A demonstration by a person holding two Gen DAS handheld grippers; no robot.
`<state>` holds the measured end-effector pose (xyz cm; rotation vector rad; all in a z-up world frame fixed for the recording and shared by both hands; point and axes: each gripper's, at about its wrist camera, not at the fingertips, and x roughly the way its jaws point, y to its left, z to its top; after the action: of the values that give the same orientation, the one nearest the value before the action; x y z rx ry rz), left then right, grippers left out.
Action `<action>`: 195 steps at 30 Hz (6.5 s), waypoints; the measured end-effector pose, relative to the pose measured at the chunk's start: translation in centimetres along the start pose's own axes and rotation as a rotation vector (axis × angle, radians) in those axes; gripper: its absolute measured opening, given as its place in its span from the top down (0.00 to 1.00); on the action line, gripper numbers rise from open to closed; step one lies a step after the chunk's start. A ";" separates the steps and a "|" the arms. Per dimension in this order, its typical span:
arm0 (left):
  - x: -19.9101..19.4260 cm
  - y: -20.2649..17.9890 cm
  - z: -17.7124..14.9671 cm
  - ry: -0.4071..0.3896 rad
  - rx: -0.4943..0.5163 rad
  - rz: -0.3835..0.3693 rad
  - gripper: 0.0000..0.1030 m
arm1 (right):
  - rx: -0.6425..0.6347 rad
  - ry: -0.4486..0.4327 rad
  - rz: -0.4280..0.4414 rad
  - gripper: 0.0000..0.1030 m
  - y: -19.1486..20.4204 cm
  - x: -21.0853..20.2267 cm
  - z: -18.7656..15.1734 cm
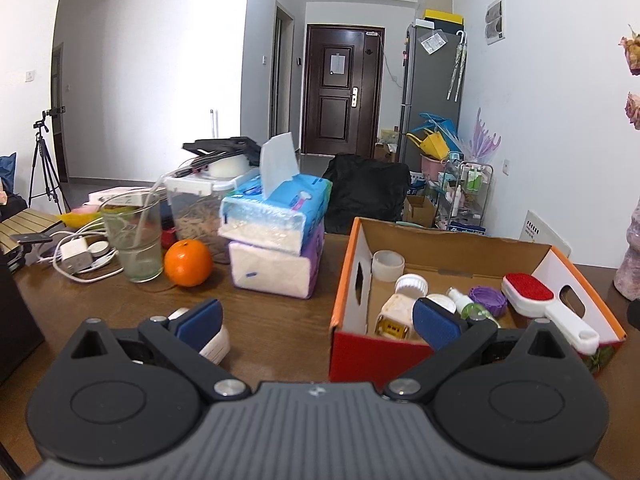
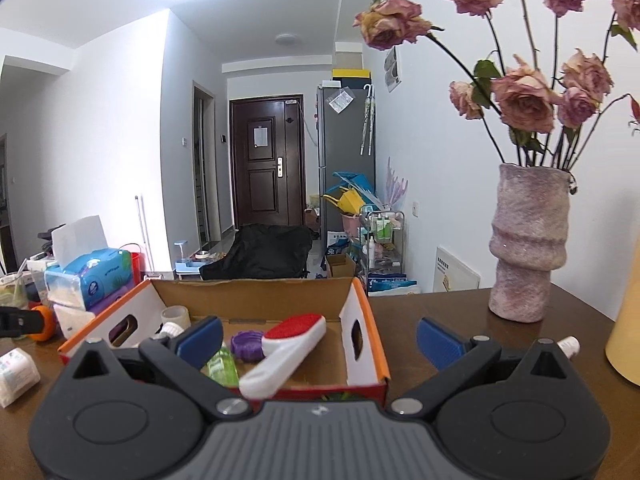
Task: Organize rigid objects
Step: 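Move the left gripper to the cotton-bud box and the right to the spray bottle, then grasp the white cotton-bud box with the left gripper while the right gripper grasps the small spray bottle, then carry the cotton-bud box and spray bottle over the red box with both grippers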
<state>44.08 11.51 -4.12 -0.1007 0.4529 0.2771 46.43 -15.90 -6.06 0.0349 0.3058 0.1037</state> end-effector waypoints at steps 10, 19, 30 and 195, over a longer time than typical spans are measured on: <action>-3.6 2.2 -1.8 0.020 -0.023 0.015 0.00 | 0.005 0.022 -0.009 0.00 -1.0 -4.2 -1.7; -6.3 5.8 -3.3 0.034 -0.039 0.030 0.00 | -0.005 0.045 -0.019 0.00 -1.3 -6.7 -3.0; -5.8 11.2 -4.8 0.053 -0.002 0.107 0.00 | 0.027 0.064 -0.093 0.00 -4.2 -8.2 -4.3; 9.2 7.9 -3.3 0.188 -0.069 0.167 0.36 | 0.259 0.170 -0.402 0.74 -21.6 9.6 -3.0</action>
<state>48.40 20.75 -11.47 -0.1573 0.6397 0.4495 56.70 -36.32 -12.85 0.2207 0.4890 -0.3341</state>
